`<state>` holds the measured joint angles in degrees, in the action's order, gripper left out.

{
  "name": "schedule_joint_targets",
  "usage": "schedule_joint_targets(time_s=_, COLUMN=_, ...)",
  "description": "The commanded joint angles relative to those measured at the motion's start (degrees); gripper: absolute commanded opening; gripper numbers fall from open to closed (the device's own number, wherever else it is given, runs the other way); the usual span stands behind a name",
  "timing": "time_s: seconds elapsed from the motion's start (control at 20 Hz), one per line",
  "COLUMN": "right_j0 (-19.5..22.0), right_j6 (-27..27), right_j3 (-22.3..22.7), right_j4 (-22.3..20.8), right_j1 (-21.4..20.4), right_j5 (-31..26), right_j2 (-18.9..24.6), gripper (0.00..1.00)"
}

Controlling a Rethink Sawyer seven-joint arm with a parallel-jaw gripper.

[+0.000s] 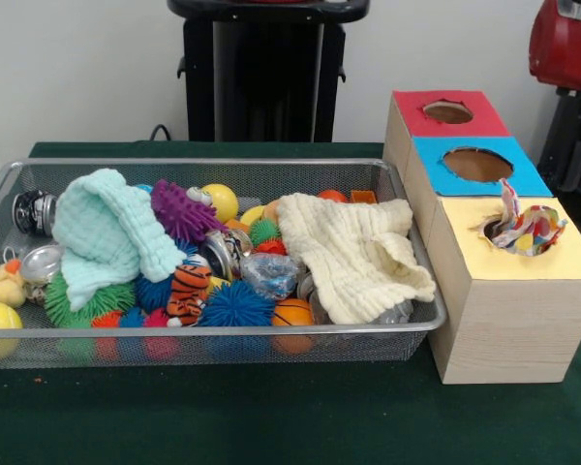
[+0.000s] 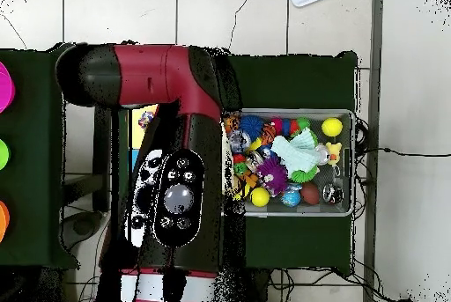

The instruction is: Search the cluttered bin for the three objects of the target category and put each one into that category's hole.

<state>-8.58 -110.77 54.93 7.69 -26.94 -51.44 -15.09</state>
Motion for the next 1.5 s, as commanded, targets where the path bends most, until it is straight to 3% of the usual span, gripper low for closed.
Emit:
schedule_joint_targets(time_s=0.05, right_j0=1.6, right_j6=-2.1, right_j3=8.5, right_j4=-2.0, right_j1=3.1, right_j5=2.6, right_j2=5.9, gripper=0.0)
schedule_joint_targets(time_s=0.65, right_j0=1.2, right_j6=-4.0, right_j3=8.6, right_j4=-2.3, right_j1=4.3, right_j5=5.0, right_j2=5.6, gripper=0.0)
schedule_joint_targets(time_s=1.5, right_j0=1.2, right_j6=-4.2, right_j3=13.2, right_j4=-3.1, right_j1=2.9, right_j5=7.4, right_j2=5.1, gripper=0.0)
